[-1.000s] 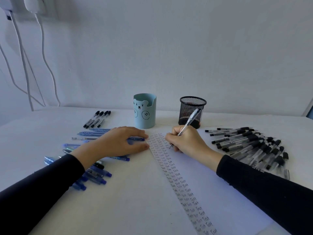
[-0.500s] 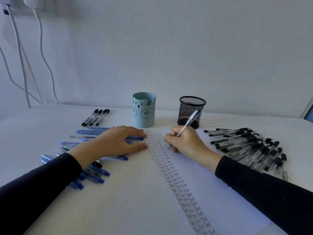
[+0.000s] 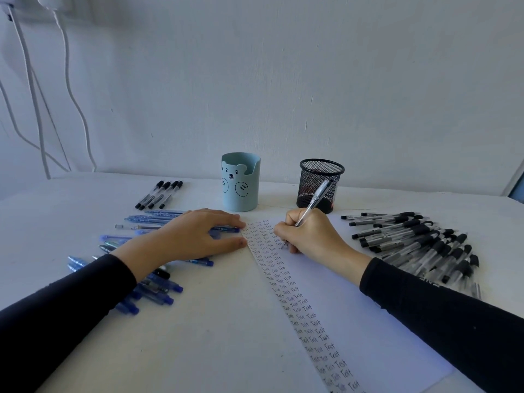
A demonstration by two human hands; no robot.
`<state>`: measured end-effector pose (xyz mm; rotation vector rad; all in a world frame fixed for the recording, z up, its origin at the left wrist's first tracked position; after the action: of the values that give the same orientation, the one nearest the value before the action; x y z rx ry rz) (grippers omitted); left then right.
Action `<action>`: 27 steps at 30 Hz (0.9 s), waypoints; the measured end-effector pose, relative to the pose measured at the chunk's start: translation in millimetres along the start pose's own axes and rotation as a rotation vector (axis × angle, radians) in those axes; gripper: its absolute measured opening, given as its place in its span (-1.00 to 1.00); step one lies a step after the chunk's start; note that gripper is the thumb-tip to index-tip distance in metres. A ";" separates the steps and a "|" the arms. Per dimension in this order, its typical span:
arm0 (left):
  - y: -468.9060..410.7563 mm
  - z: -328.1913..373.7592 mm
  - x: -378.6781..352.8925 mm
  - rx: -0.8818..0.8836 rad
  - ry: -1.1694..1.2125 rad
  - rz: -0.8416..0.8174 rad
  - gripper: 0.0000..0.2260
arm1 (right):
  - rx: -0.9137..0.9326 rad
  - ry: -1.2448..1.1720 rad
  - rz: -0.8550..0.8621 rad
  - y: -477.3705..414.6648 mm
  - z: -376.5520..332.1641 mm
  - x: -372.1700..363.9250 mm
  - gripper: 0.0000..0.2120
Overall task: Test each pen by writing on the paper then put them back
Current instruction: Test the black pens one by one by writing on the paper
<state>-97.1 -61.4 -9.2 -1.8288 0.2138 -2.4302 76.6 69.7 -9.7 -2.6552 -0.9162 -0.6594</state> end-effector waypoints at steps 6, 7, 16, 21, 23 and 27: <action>0.1 -0.8 -0.1 0.004 0.006 0.010 -0.18 | 0.023 -0.006 0.015 1.2 -0.8 2.1 -0.60; 0.2 -0.9 -0.3 0.005 0.006 0.009 -0.18 | 0.024 0.000 0.014 1.4 -1.1 1.9 -0.62; -0.6 -2.0 -1.0 0.004 0.007 -0.006 -0.20 | -0.005 -0.006 0.048 1.0 0.1 4.9 -0.63; -0.8 -2.1 -1.4 0.001 0.004 -0.004 -0.19 | -0.002 0.022 0.055 0.6 0.2 3.7 -0.64; -0.7 -1.8 -1.2 0.000 0.006 -0.002 -0.20 | 0.003 0.024 0.057 0.2 0.7 3.3 -0.64; -0.6 -2.3 -1.2 -0.001 0.015 0.006 -0.21 | -0.004 0.024 0.057 -0.4 1.1 3.5 -0.60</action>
<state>-99.0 -60.5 -10.9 -1.8078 0.2207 -2.4417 79.2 72.2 -8.9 -2.6597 -0.8309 -0.6792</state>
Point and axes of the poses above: each hand's wrist, its own y-axis away from the middle knuckle, its own x-axis out of the back of the hand, z = x × y, the point moved 4 cm from there along -y, towards the middle knuckle, and after that the axes turned 14 degrees about -x, right-handed, at the moved point
